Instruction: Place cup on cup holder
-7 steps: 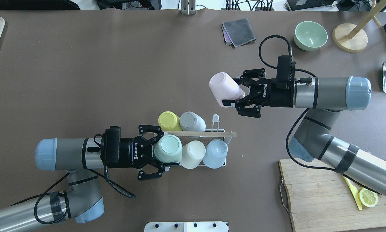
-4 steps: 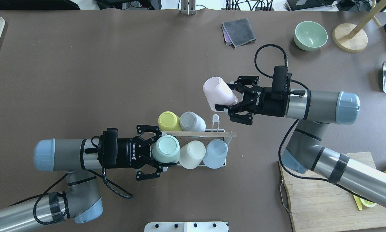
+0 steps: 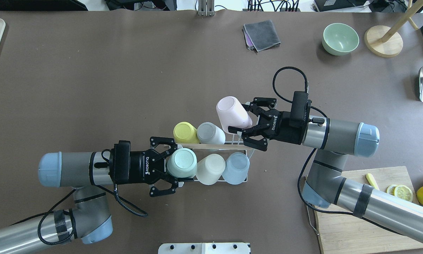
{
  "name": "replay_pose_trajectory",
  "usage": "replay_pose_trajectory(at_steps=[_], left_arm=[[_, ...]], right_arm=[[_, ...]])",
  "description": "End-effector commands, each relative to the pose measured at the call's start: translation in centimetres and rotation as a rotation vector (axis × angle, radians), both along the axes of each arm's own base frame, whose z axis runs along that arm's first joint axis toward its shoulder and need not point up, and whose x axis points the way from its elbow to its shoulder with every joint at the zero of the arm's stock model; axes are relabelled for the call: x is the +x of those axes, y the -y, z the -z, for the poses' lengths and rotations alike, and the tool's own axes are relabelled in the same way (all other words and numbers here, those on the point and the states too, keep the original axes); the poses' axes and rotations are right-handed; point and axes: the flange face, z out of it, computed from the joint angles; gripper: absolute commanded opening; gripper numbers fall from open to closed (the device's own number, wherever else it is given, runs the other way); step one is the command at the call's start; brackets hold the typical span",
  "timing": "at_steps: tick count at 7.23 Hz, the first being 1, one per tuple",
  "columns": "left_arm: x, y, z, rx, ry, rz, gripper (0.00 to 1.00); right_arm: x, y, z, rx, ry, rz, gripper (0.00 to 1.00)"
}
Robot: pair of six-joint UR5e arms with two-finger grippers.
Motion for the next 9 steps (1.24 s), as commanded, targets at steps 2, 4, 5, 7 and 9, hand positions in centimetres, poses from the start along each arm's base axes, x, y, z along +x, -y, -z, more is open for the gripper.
replay_pose_trajectory(at_steps=[2, 4, 5, 7, 9], left_arm=[[0.12, 0.06, 0.00, -0.001, 0.002, 0.001, 0.00], [0.00, 0.01, 0.07, 0.001, -0.005, 0.000, 0.99], [0.00, 0.01, 0.16, 0.002, -0.008, 0.000, 0.99], [-0.13, 0.15, 0.22, 0.002, -0.010, 0.003, 0.99], [-0.72, 0.74, 0.48, 0.003, -0.011, 0.015, 0.99]], right_arm=[[-0.23, -0.34, -0.76, 0.005, 0.004, -0.002, 0.65], [-0.12, -0.70, -1.12, 0.011, 0.013, 0.002, 0.66], [-0.26, -0.81, -1.03, 0.011, 0.015, 0.004, 0.68], [-0.31, -1.01, -1.30, 0.007, 0.011, 0.010, 0.85], [-0.04, -1.19, -1.42, 0.002, 0.014, 0.017, 1.00]])
